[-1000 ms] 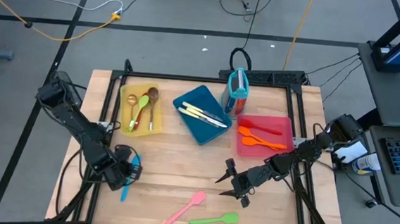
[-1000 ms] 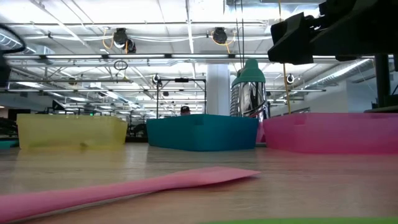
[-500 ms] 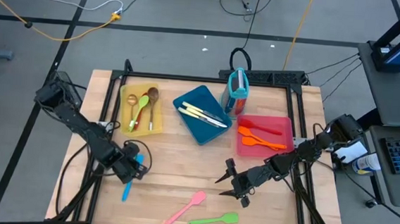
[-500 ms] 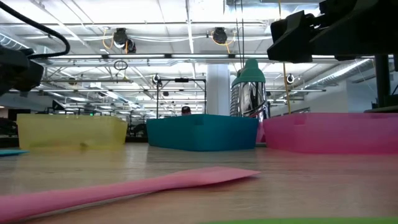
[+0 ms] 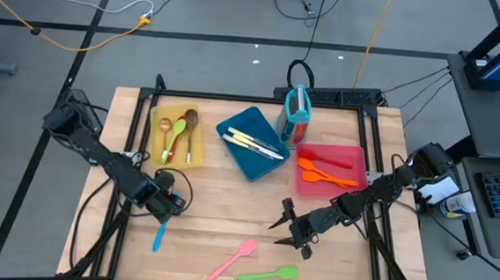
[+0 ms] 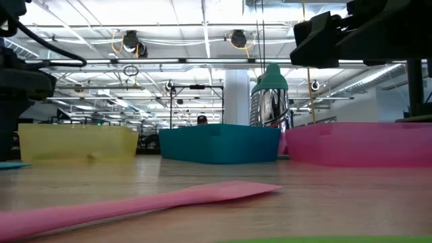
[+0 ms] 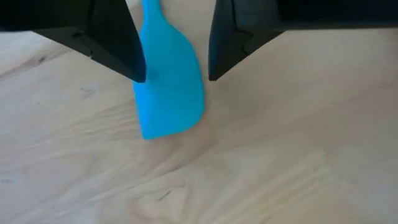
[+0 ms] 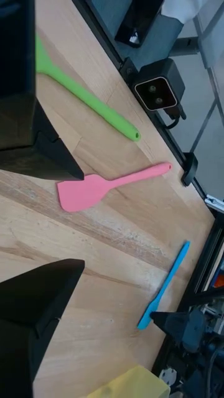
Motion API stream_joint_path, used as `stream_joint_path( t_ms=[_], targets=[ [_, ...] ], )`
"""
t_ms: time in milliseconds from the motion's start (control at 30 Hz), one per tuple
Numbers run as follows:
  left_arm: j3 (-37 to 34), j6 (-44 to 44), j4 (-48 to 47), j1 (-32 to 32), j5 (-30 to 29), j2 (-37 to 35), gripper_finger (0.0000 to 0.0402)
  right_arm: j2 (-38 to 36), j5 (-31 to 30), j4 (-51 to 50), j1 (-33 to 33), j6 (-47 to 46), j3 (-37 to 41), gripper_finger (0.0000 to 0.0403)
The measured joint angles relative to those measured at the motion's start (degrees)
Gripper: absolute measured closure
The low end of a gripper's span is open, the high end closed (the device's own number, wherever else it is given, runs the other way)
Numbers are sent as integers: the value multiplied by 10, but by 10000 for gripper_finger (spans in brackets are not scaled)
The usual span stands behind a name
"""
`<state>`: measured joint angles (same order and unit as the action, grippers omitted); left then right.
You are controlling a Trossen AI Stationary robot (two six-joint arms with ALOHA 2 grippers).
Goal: Pick & Place Kitchen Items
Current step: Put the blue spatula into the pink bin
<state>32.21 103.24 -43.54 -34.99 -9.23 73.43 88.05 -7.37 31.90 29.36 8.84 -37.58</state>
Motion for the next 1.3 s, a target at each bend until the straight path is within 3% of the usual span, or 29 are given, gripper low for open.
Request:
stream_joint_path(
  t_ms=[100,267,467,933,1300],
  targets=[
    [0,-13,21,1,-12,11,209,0,0,0,0,0,0,193],
    [4,-17,-5,1,34,43,174,0,0,-2,0,0,0,193],
    [3,-26,11,3,16,52,138,0,0,-1,0,0,0,193],
    [-2,-57,-22,5,55,10,184,0,0,0,0,0,0,193],
    [-2,-57,-74,10,72,-18,138,0,0,0,0,0,0,193]
  ],
)
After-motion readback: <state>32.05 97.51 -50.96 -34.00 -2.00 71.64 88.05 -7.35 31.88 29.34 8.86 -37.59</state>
